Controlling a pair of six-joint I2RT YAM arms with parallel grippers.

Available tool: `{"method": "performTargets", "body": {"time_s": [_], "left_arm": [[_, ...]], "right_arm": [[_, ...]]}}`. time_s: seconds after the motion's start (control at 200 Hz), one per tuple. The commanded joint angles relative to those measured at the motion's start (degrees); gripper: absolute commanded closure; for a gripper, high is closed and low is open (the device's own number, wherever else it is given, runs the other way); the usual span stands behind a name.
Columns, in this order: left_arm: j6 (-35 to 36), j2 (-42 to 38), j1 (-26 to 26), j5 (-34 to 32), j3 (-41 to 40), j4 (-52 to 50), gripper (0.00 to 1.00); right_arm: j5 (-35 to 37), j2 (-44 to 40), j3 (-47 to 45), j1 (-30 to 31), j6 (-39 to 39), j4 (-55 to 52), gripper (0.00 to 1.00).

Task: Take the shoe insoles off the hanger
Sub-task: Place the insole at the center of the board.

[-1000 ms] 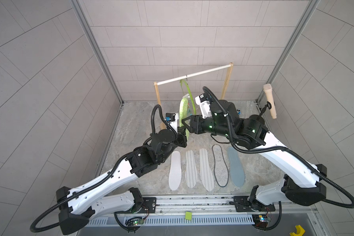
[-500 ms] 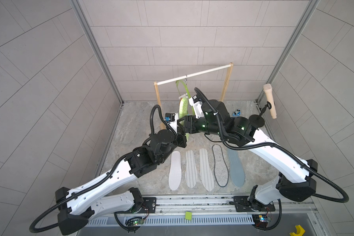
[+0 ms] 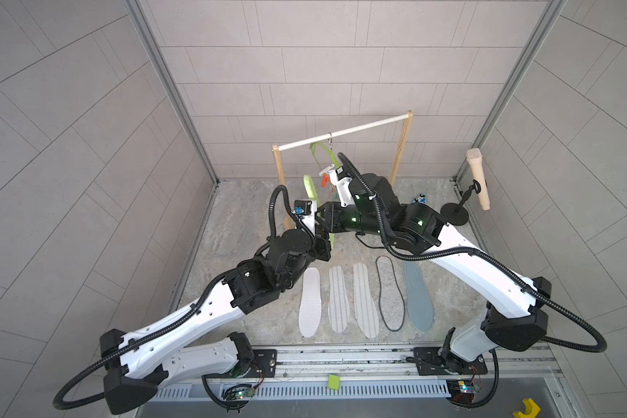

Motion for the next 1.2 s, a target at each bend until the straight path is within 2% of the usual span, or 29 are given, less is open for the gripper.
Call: {"method": "performTargets", "body": {"time_s": [0.0,0.165,0.32,0.365,0.435,0.51,0.575,0.68,0.76,0.871,0.961,1.006,1.091,1.191], "left_arm": [[2.61,0.73,-1.63,-0.03,3.17,0.35,1.0],[4.05,1.0,-2.21,-1.58,3.86,-0.39,1.0],[4.59,0.93,-2.28,-2.33,4.05,-0.41,1.0],[4.61,0.81,-2.22,-2.53,4.08,-0.39,0.9],[4.59,0.35,-2.29,-2.52,4.02,-0.39,0.59],[4.47,-0.47,-2.21,-1.75,3.92,-0.39,0.38],[3.73,-1.59,-2.21,-0.88,3.8,-0.88,0.28],[1.92,-4.05,-1.8,1.99,4.54,-2.68,0.28],[-1.36,-5.19,0.5,8.32,7.04,-6.01,0.29],[-7.21,-4.78,7.89,24.25,10.96,-8.55,0.29],[-12.73,-3.73,14.91,36.98,12.91,-6.57,0.29],[-16.32,-3.24,17.96,42.91,12.64,-2.95,0.29],[-28.65,-1.29,22.68,53.3,9.95,9.04,0.29],[-37.35,2.07,23.42,58.53,8.76,21.15,0.3]], "right_arm": [[-0.17,0.72,1.11,0.13,0.3,0.72,0.76],[0.09,0.29,1.11,0.12,0.41,0.92,0.92],[-0.08,-0.68,0.53,-0.13,0.68,2.43,0.99],[-0.13,-1.35,-0.33,-0.57,1.28,3.46,1.0],[-0.82,-2.99,-2.6,-1.78,2.66,6.12,1.0],[-2.37,-5.12,-5.91,-4.32,4.15,9.39,1.0],[-4.3,-6.8,-8.2,-6.94,4.77,11.13,1.0],[-8.87,-9.17,-10.39,-11.91,5.41,11.42,1.0],[-13.01,-11.77,-12.85,-15.88,5.83,13.29,1.0],[-22.05,-15.78,-17.44,-22.16,7.28,18.97,1.0],[-29.28,-18.55,-20.11,-27.84,9.4,20.86,1.0],[-32.34,-19.55,-20.89,-30.13,9.63,21.37,1.0],[-38.45,-20.56,-22.42,-33.72,12.36,25.14,1.0],[-43.49,-19.92,-22.14,-34.77,16.24,28.64,1.0]]}}
